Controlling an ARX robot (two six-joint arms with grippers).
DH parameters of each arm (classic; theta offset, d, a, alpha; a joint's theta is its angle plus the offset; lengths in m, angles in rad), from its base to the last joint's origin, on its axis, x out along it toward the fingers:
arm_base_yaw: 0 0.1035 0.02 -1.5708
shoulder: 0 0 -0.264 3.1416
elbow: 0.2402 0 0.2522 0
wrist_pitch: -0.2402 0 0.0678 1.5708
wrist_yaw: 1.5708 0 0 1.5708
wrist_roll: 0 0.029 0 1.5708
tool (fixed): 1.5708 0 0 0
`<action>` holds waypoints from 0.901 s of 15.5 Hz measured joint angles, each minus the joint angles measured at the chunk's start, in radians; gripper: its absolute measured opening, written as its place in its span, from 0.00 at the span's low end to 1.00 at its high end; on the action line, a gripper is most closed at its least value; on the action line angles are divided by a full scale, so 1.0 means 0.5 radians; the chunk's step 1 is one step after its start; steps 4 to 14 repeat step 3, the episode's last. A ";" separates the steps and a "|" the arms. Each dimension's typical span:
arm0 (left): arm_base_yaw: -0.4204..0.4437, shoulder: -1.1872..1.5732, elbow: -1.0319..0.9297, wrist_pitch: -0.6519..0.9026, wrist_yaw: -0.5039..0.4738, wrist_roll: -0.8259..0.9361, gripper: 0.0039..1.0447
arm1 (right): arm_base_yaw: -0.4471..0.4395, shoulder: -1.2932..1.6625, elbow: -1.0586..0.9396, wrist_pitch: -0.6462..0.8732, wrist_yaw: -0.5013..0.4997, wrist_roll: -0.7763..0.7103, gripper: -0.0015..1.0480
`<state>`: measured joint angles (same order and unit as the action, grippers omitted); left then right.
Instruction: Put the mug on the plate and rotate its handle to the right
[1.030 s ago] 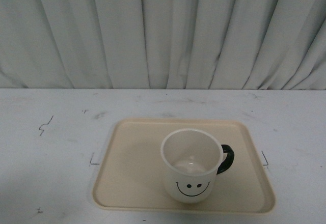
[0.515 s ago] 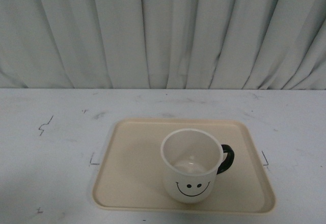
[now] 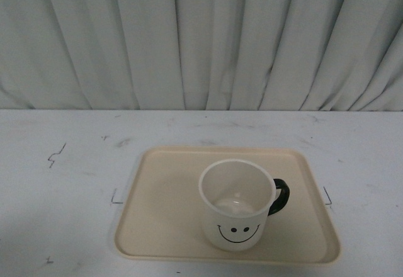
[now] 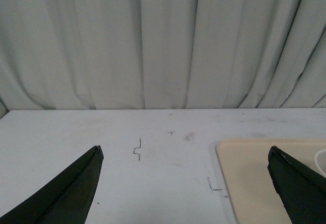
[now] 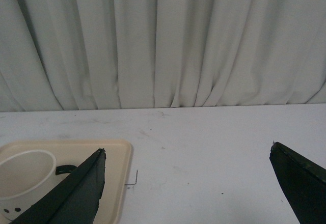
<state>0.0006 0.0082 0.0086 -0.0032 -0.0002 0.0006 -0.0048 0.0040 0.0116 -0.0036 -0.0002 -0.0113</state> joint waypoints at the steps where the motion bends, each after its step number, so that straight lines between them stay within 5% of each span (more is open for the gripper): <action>1: 0.000 0.000 0.000 0.000 0.000 0.000 0.94 | 0.000 0.000 0.000 0.000 0.000 0.000 0.94; 14: 0.000 0.000 0.000 0.000 0.000 0.000 0.94 | 0.000 0.000 0.000 -0.001 0.000 0.000 0.94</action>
